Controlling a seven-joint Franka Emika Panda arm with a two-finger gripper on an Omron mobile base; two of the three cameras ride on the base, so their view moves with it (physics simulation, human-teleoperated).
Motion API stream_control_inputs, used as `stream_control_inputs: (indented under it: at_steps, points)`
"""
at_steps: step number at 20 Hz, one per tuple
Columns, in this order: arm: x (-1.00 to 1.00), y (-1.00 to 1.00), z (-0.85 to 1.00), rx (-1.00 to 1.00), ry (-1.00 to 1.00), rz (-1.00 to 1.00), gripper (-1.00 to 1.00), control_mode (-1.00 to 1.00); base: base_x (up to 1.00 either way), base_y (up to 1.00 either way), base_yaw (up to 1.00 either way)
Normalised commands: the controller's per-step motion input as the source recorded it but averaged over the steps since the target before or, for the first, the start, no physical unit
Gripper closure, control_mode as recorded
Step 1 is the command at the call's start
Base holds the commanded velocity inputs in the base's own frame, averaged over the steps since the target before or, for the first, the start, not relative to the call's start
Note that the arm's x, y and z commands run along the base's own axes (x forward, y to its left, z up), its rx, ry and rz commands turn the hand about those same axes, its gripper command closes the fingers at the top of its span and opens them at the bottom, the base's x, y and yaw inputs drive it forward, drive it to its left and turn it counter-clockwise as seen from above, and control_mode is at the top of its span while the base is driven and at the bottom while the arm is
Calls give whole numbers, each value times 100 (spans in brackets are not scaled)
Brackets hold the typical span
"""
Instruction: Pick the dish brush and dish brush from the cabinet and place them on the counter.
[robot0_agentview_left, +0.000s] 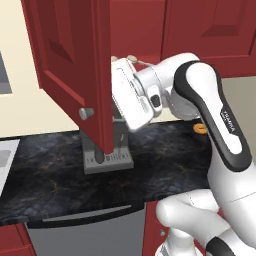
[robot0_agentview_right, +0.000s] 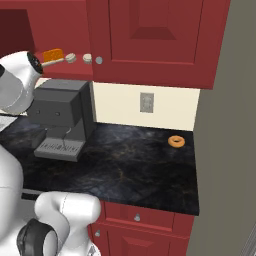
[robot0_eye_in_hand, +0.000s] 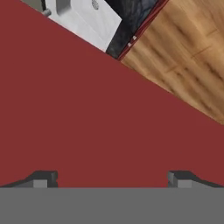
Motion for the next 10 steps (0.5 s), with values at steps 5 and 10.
stream_control_inputs:
  at_steps: [5, 10]
  points:
    - [0, 32, -20, 2, -1, -15, -100, -100, 0, 0, 0]
    - [0, 37, -16, 1, 0, -14, -100, -100, 0, 0, 0]
